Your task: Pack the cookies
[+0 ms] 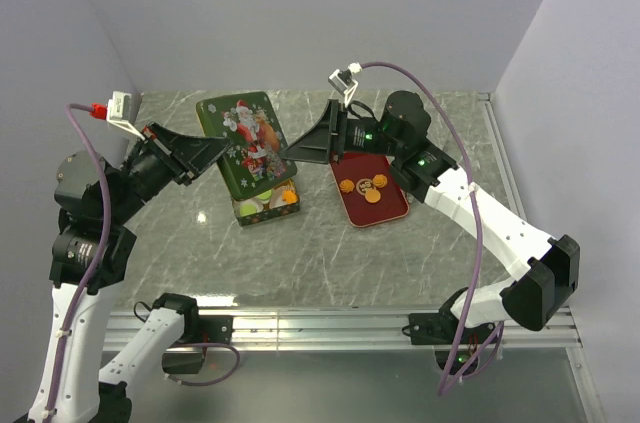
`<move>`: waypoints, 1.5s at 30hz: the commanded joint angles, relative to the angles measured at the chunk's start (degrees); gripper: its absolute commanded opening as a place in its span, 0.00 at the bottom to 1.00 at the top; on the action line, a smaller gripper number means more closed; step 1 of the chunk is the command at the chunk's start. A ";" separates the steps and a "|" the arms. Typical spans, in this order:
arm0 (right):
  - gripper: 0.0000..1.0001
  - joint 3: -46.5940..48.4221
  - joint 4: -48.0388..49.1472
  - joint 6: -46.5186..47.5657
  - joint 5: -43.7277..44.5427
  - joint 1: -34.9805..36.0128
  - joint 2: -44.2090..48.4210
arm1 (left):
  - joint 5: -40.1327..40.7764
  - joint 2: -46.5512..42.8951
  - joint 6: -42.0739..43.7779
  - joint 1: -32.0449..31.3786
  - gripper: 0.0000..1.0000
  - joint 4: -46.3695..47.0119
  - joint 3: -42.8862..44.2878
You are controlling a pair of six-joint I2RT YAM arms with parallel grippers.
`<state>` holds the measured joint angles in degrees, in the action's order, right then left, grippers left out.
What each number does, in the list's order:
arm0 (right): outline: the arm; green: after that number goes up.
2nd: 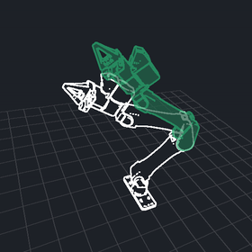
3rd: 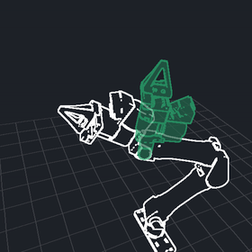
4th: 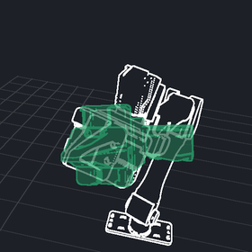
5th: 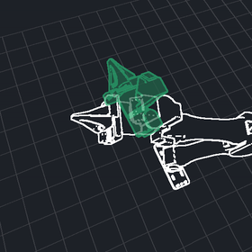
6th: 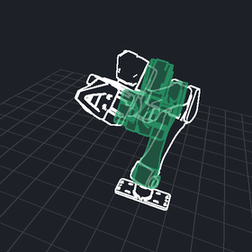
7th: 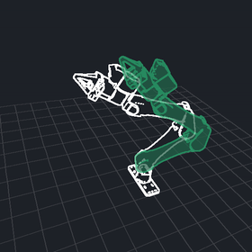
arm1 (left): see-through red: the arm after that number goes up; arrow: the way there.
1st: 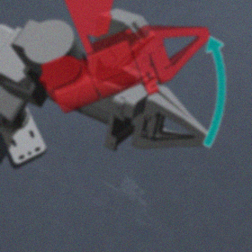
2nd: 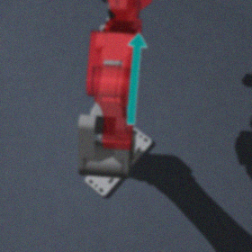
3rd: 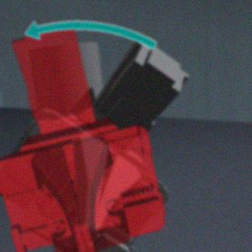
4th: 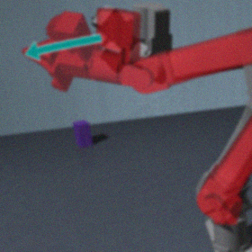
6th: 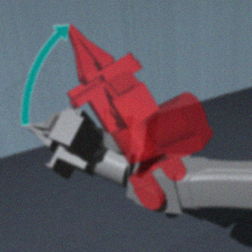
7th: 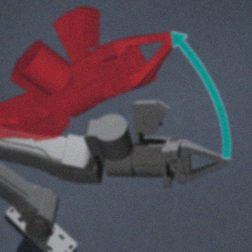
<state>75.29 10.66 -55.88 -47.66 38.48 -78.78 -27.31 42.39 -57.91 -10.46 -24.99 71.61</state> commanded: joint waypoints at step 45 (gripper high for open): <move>0.15 -9.81 64.25 -40.11 -6.92 -7.63 -10.43 | 1.20 2.34 0.69 0.26 0.35 5.94 -4.02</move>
<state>65.93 71.59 -97.51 -54.43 30.83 -91.44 -29.74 43.83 -61.06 -10.15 -12.78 68.90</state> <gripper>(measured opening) 0.280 0.280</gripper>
